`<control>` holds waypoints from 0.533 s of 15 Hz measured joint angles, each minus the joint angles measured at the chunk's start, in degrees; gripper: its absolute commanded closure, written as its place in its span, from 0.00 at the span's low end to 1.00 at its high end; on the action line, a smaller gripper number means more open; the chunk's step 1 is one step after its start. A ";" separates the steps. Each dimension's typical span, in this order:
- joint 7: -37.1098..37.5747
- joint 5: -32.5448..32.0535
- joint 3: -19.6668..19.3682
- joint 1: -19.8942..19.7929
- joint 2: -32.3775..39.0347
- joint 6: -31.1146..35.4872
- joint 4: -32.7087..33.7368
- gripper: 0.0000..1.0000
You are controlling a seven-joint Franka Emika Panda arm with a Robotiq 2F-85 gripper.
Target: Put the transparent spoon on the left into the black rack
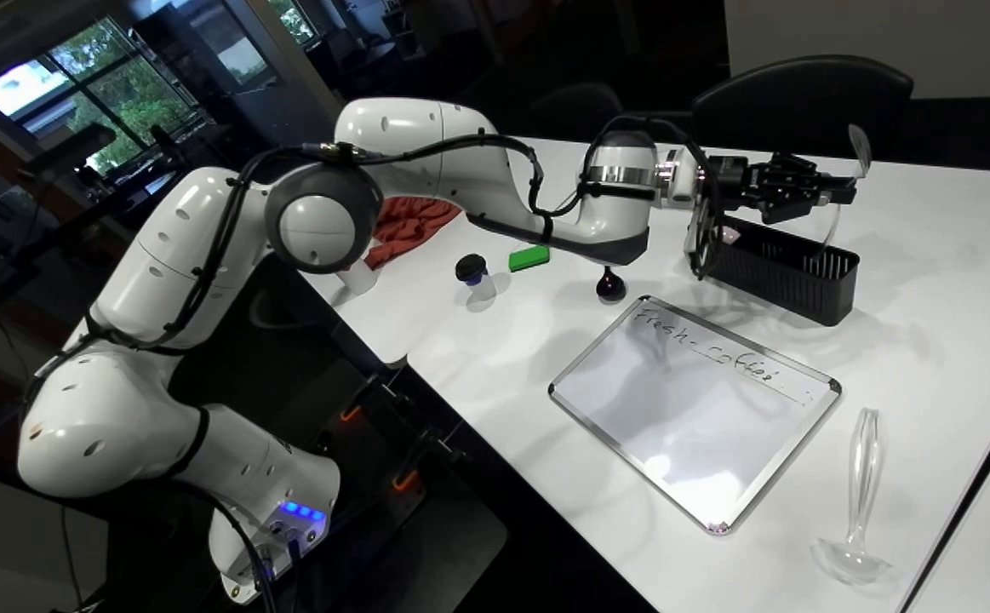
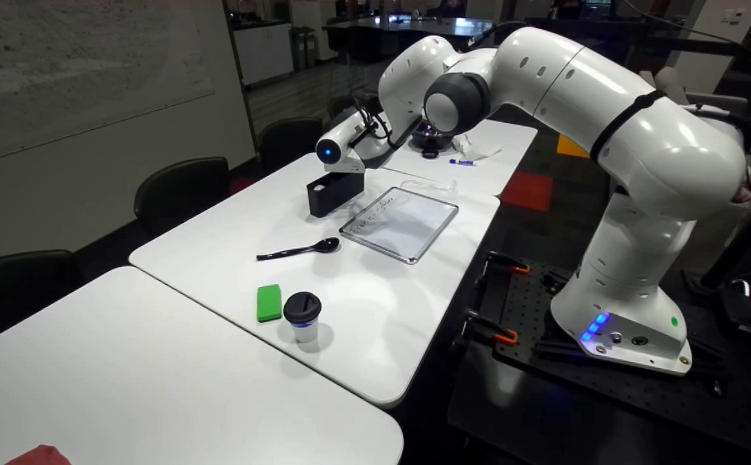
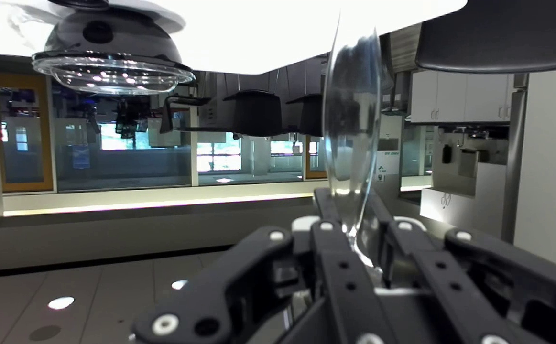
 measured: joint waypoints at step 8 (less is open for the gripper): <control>-0.27 5.15 -0.04 -1.08 5.75 -1.81 4.83 0.95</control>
